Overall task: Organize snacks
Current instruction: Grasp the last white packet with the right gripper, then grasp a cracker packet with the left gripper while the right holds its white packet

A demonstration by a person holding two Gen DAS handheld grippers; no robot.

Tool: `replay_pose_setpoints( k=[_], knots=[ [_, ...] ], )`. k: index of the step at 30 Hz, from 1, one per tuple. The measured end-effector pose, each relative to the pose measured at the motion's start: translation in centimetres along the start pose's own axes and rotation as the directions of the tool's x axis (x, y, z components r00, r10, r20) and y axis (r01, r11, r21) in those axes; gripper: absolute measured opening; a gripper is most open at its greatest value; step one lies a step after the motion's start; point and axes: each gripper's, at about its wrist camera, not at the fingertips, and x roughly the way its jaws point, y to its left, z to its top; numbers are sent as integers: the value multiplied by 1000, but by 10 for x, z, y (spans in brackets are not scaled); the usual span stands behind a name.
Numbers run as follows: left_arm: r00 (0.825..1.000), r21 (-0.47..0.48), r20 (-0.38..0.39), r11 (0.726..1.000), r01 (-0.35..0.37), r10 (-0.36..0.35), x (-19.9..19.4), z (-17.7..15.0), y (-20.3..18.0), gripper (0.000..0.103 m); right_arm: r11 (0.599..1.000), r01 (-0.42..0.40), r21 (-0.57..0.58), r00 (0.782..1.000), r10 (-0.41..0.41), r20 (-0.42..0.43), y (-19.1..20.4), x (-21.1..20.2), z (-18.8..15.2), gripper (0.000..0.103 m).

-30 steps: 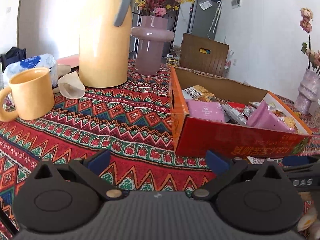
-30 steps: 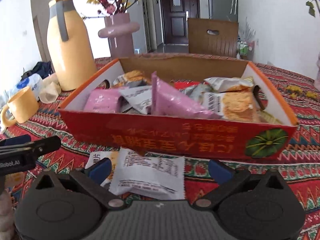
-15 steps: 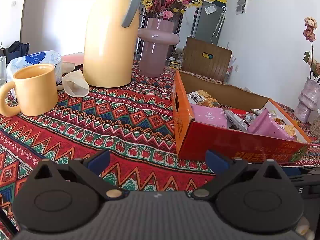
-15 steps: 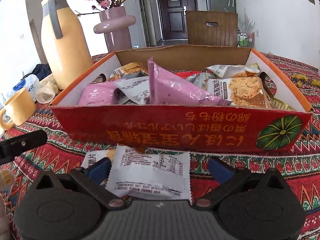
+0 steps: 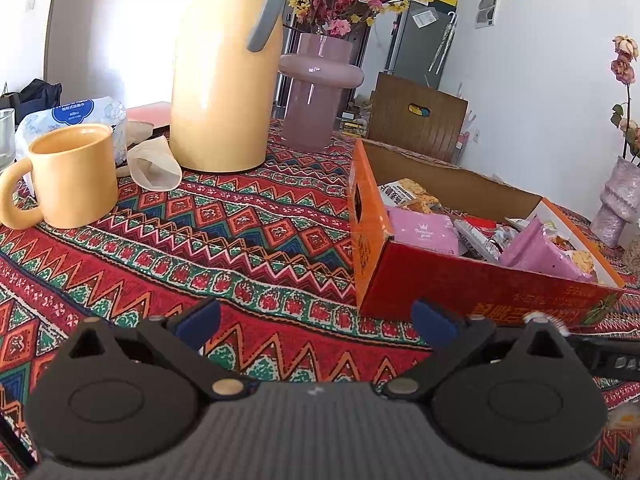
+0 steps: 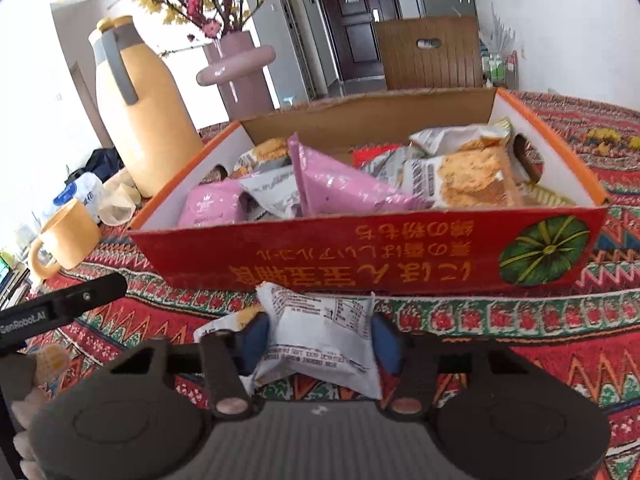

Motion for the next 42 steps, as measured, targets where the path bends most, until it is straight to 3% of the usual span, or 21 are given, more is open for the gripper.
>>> replay_pose_setpoints(
  k=[6, 15, 21, 25, 30, 37, 42],
  knots=[
    [1000, 2, -2, 1000, -4, 4, 1, 0, 0, 103, 999, 46, -9, 993, -45, 112, -9, -33, -4, 50],
    [1000, 9, 0, 1000, -23, 23, 1, -1, -2, 103, 976, 213, 33, 957, -215, 196, -52, -62, -20, 50],
    [999, 43, -5, 998, -49, 50, 2, -1, -8, 103, 972, 211, 101, 949, -229, 219, -78, -67, -27, 50],
    [998, 65, -13, 996, -65, 66, -2, 2, -15, 103, 977, 192, 88, 952, -208, 226, -77, -63, -32, 51],
    [998, 120, -55, 992, 44, -37, -7, 12, -42, 103, 981, 163, 106, 953, -185, 240, -82, -65, -35, 51],
    [971, 239, -141, 945, 222, -193, 1, 12, -102, 103, 981, 132, 140, 952, -165, 257, -89, -68, -37, 52],
    [971, 324, -175, 921, 215, -165, 16, 3, -134, 103, 982, 103, 157, 955, -142, 261, -92, -70, -38, 53]
  ],
)
